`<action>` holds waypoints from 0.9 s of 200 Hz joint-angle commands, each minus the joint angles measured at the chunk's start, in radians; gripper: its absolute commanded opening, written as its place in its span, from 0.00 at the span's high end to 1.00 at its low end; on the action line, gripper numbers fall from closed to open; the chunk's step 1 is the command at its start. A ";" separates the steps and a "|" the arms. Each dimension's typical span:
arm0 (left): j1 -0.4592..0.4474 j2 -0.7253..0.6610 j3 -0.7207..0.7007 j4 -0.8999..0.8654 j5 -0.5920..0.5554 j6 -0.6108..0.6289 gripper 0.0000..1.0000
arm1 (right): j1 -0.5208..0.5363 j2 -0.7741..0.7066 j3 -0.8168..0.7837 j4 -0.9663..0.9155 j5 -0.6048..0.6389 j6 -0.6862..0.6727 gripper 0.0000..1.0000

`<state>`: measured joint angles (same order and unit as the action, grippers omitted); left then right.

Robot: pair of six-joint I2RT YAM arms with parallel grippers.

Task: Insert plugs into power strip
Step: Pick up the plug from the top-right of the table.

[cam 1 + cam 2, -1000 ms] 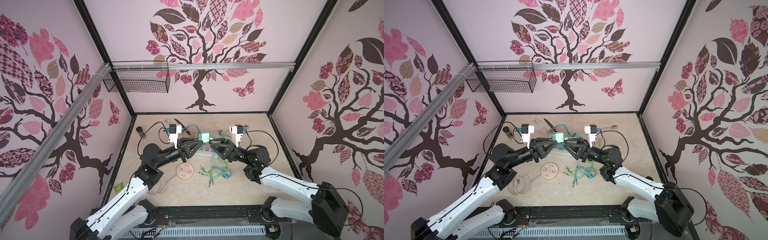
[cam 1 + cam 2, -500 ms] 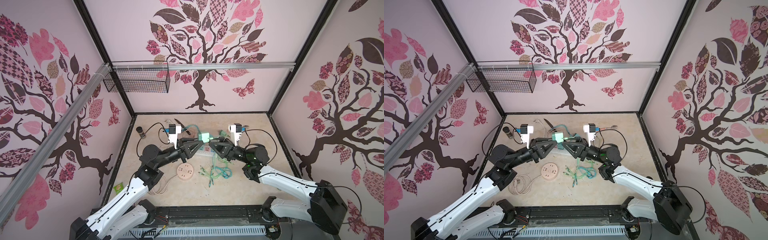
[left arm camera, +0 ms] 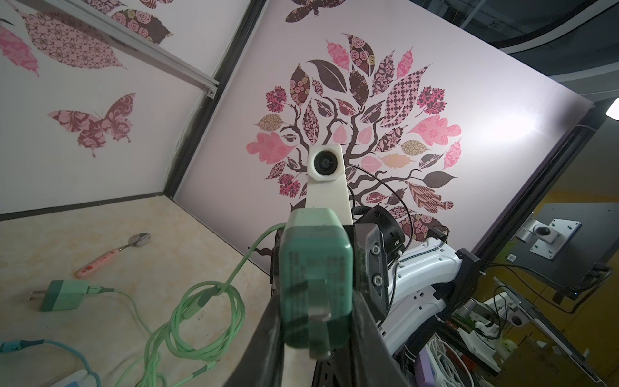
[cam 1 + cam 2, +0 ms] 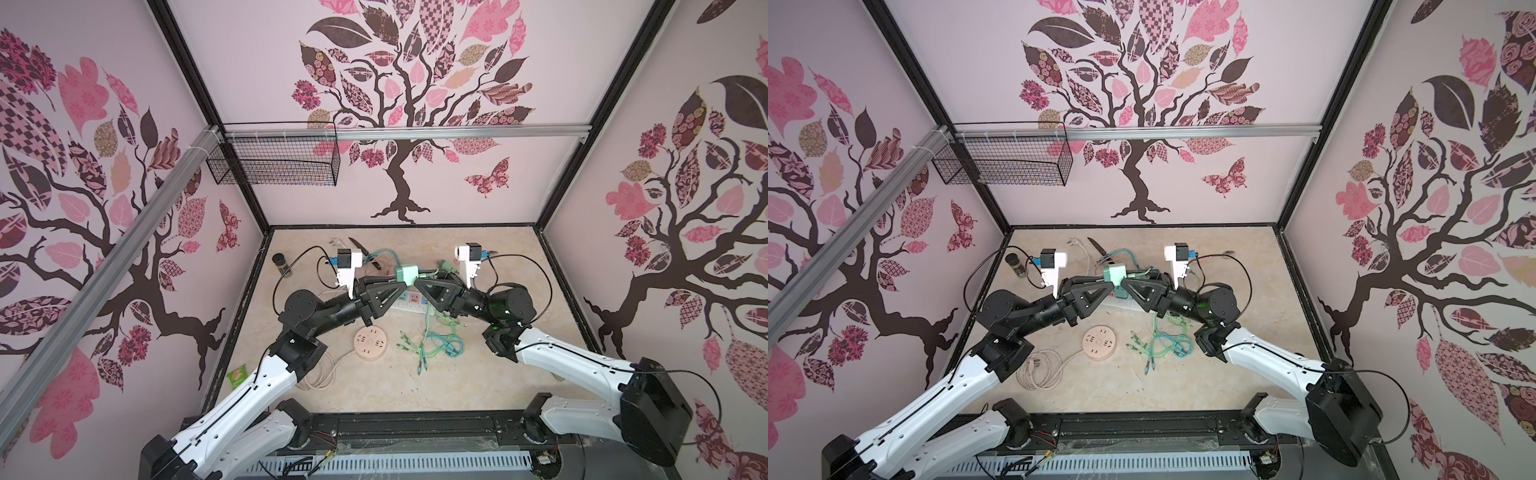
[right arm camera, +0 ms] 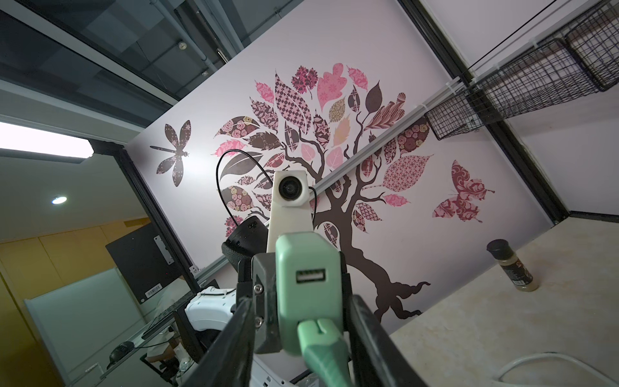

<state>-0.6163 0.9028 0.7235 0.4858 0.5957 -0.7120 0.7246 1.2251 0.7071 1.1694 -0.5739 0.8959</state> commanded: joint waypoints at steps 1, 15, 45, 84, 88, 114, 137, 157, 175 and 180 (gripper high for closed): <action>-0.008 -0.013 -0.015 0.034 0.030 -0.007 1.00 | 0.008 0.018 0.044 0.004 0.007 -0.020 0.53; -0.010 -0.014 -0.015 0.034 0.035 -0.007 1.00 | 0.012 0.021 0.049 -0.005 0.006 -0.029 0.54; -0.009 -0.014 -0.012 0.026 0.044 -0.006 1.00 | 0.019 0.023 0.058 -0.017 0.008 -0.043 0.55; -0.010 -0.013 -0.009 0.021 0.052 -0.004 1.00 | 0.022 0.021 0.059 -0.022 0.014 -0.052 0.57; -0.010 -0.015 -0.011 0.020 0.052 -0.007 1.00 | 0.021 0.020 0.058 -0.022 0.015 -0.053 0.57; -0.010 -0.018 -0.012 0.016 0.052 -0.004 1.00 | 0.021 0.017 0.058 -0.020 0.019 -0.058 0.59; -0.010 -0.018 -0.012 0.016 0.054 -0.007 1.00 | 0.022 0.017 0.058 -0.014 0.020 -0.061 0.61; -0.010 -0.017 -0.009 0.009 0.053 -0.008 1.00 | 0.021 0.014 0.053 -0.002 0.023 -0.064 0.65; -0.010 -0.019 -0.007 -0.008 0.053 0.000 1.00 | 0.022 0.010 0.047 -0.002 0.023 -0.076 0.68; -0.011 -0.022 -0.006 -0.013 0.052 0.003 1.00 | 0.021 0.007 0.045 -0.003 0.023 -0.080 0.69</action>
<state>-0.6182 0.9009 0.7235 0.4816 0.6193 -0.7132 0.7395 1.2331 0.7197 1.1450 -0.5694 0.8444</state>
